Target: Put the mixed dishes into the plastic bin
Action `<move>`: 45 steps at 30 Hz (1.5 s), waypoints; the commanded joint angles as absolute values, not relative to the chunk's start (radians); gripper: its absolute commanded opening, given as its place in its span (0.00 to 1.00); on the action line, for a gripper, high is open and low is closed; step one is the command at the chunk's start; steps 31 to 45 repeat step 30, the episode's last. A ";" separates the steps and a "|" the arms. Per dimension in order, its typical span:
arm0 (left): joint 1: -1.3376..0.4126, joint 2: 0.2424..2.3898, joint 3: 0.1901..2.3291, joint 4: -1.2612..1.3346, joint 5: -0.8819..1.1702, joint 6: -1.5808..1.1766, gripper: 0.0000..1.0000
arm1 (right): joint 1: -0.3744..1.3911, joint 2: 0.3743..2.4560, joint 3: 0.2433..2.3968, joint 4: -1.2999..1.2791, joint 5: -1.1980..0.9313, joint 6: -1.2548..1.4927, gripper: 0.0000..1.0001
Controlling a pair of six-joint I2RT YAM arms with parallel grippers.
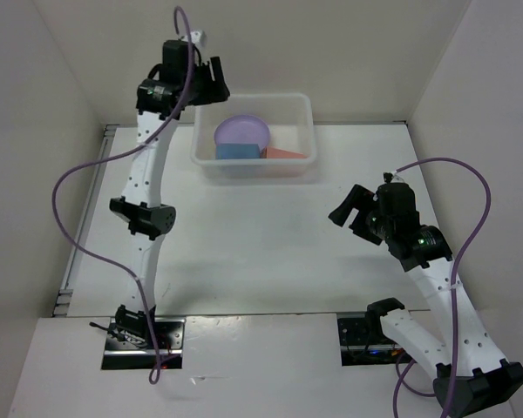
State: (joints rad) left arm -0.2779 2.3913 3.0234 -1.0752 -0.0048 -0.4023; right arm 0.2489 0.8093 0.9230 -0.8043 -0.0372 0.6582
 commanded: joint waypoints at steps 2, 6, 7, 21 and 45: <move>-0.270 2.229 3.080 -1.063 0.015 -0.414 0.73 | 0.253 0.807 0.917 -0.762 -0.021 0.657 0.95; -0.288 2.100 3.088 -1.083 0.014 -0.405 0.74 | 0.253 0.807 0.917 -0.762 -0.031 0.646 0.99; -0.304 2.027 3.088 -1.095 0.014 -0.396 0.78 | 0.253 0.792 0.917 -0.762 -0.043 0.637 0.99; -0.316 1.102 1.852 -0.783 -0.081 -0.457 1.00 | 0.253 0.790 0.897 -0.651 -0.265 0.572 0.99; -0.316 0.740 1.401 -0.752 -0.170 -0.491 1.00 | 0.253 0.793 0.868 -0.540 -0.399 0.566 0.99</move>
